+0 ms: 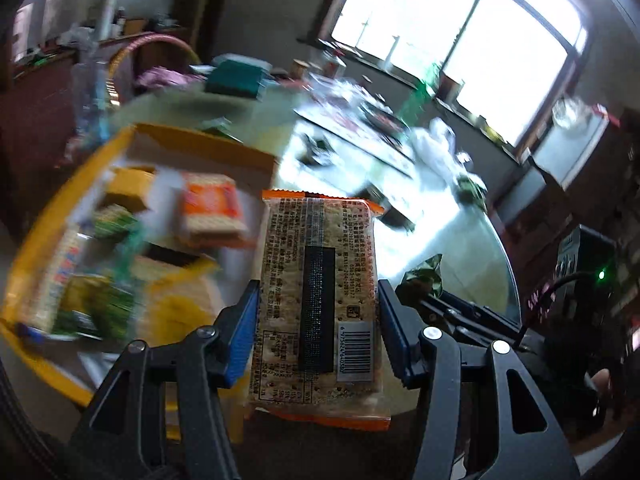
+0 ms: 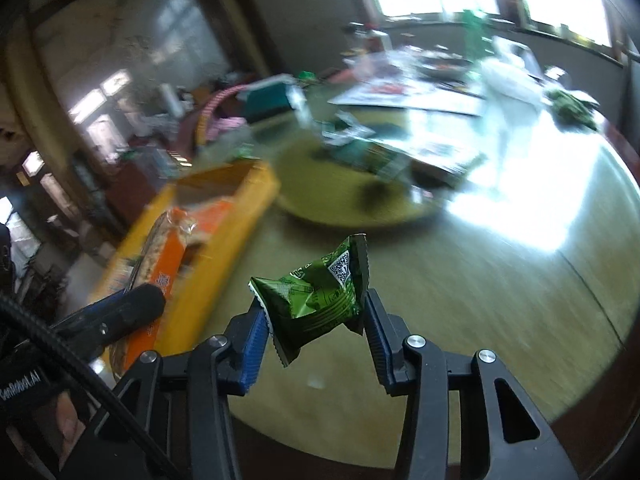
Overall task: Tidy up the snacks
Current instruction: 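Carry the cracker pack and dark green bag over the tray and open both tools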
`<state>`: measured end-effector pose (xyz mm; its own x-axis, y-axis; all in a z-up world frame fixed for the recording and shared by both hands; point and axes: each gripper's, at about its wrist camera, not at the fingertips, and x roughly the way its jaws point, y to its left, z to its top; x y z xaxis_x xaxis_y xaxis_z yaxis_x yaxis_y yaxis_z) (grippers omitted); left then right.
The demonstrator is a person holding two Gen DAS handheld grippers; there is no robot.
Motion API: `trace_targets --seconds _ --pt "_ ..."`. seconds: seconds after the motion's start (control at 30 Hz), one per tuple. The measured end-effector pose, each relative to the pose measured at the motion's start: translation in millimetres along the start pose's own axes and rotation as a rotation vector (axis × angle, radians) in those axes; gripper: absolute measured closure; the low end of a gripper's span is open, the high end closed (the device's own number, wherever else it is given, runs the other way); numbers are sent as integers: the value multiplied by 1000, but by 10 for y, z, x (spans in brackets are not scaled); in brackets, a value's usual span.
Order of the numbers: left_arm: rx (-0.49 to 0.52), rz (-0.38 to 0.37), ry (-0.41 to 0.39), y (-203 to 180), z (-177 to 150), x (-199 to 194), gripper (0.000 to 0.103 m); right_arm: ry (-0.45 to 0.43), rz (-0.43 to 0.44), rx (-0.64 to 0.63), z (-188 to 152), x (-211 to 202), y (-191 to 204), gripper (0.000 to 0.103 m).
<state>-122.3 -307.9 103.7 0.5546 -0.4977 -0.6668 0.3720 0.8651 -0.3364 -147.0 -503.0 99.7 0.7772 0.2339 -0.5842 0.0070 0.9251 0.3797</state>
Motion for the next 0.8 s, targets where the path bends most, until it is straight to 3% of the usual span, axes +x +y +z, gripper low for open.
trace_targets --seconds 0.13,0.33,0.47,0.8 --pt "-71 84 -63 385 162 -144 46 23 83 -65 194 197 354 58" --pt "-122 182 -76 810 297 -66 46 59 136 -130 533 572 742 58" --pt "-132 206 -36 956 326 109 46 82 126 -158 709 831 886 58" --pt "-113 229 8 1031 331 343 46 145 5 -210 905 1407 966 58"
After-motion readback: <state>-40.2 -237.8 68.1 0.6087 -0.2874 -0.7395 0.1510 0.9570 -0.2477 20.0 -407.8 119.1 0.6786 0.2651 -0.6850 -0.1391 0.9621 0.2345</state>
